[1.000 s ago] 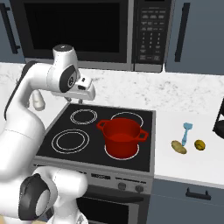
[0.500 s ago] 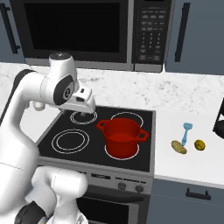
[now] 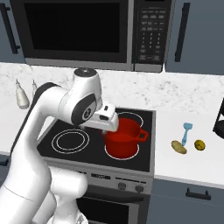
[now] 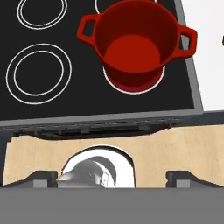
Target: Put the potato and lemon in the pot. Retrieve the spatula and lightly stir the vegetables in the pot.
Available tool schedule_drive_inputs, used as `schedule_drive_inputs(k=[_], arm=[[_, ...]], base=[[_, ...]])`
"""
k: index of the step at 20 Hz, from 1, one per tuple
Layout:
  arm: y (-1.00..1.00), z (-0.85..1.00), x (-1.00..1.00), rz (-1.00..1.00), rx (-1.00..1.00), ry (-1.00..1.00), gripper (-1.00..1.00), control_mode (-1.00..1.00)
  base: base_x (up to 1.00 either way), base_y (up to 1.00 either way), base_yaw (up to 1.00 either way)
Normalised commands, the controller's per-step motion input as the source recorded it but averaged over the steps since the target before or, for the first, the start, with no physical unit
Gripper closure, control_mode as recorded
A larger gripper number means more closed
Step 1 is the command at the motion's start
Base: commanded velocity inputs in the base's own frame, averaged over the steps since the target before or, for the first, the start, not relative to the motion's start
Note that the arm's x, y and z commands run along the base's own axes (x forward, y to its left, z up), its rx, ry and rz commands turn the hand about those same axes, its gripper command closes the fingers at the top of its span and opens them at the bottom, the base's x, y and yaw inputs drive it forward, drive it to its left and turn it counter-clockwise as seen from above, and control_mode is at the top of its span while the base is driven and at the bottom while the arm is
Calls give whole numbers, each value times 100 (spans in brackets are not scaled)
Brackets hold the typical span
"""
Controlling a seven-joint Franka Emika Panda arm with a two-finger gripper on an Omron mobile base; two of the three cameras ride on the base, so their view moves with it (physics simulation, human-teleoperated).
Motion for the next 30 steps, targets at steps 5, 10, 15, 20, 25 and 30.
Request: schedule_drive_inputs(k=[5, 10, 15, 20, 25, 30], arm=[[-99, -35, 1, -10, 0, 10, -100, -100], [-70, -64, 21, -51, 0, 0, -100, -100], [-99, -44, 49, -31, 2, 3, -100, -100], [-100, -21, 42, -15, 6, 4, -100, -100], [-100, -6, 55, -2, 9, 2, -100, -100], [-99, -12, 54, 0, 7, -1, -100, -100]], base=[[0, 0, 0], [0, 0, 0], [0, 0, 0], [0, 0, 0], [0, 0, 0], [0, 0, 0]])
